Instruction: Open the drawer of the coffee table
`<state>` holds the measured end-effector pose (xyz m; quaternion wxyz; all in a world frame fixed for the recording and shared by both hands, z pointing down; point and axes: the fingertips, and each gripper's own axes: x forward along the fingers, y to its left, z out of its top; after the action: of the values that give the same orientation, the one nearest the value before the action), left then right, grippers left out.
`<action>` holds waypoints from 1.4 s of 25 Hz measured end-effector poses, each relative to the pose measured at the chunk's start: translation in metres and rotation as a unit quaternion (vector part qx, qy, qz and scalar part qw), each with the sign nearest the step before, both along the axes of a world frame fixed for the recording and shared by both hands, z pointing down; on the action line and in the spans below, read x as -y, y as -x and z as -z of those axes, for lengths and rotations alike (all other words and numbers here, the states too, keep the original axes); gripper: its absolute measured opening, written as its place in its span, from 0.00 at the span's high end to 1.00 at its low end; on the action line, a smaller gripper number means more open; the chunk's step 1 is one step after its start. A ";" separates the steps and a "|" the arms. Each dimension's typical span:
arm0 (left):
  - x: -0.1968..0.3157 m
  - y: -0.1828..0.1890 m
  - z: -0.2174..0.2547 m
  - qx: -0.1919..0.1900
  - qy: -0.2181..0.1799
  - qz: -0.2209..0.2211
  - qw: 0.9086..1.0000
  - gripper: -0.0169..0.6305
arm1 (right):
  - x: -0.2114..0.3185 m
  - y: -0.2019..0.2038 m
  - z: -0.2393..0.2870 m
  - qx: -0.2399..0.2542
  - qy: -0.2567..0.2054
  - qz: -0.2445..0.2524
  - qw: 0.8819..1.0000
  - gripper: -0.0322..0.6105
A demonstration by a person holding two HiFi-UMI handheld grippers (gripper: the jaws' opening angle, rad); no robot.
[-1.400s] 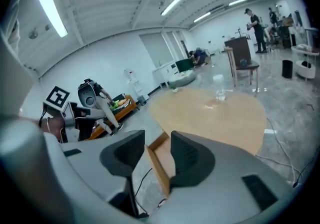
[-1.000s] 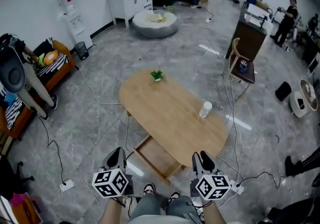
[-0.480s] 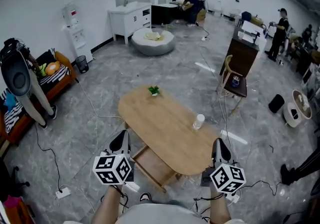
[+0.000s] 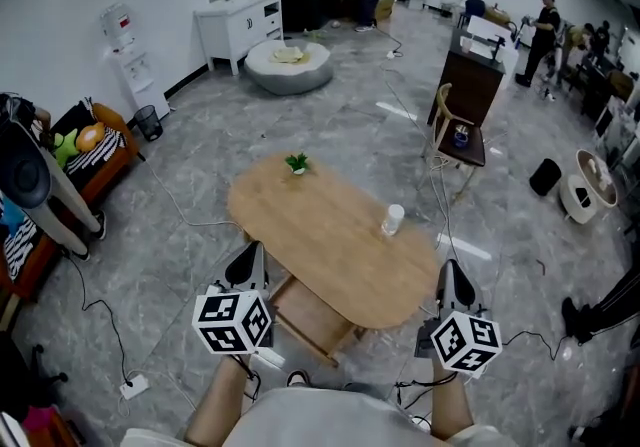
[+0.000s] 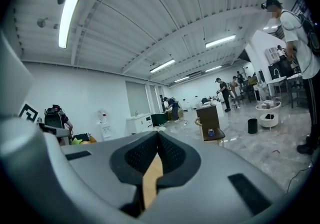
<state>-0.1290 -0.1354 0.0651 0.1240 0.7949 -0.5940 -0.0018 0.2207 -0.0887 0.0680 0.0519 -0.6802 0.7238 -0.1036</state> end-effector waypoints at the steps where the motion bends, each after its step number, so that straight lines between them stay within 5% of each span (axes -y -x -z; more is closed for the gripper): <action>1: 0.002 -0.001 0.000 0.001 0.001 -0.003 1.000 0.98 | 0.001 0.001 0.000 -0.002 0.001 -0.001 1.000 0.95; 19: 0.004 0.005 -0.008 -0.006 0.017 0.004 1.000 0.98 | -0.001 0.011 -0.005 -0.103 0.041 -0.015 0.994 0.95; 35: 0.000 0.009 -0.020 -0.015 0.033 0.006 0.999 0.98 | -0.006 0.016 -0.011 -0.092 0.050 -0.018 0.994 0.95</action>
<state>-0.1383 -0.1351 0.0848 0.1586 0.7866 -0.5967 0.0054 0.2048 -0.0829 0.0793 -0.0472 -0.7012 0.7073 -0.0760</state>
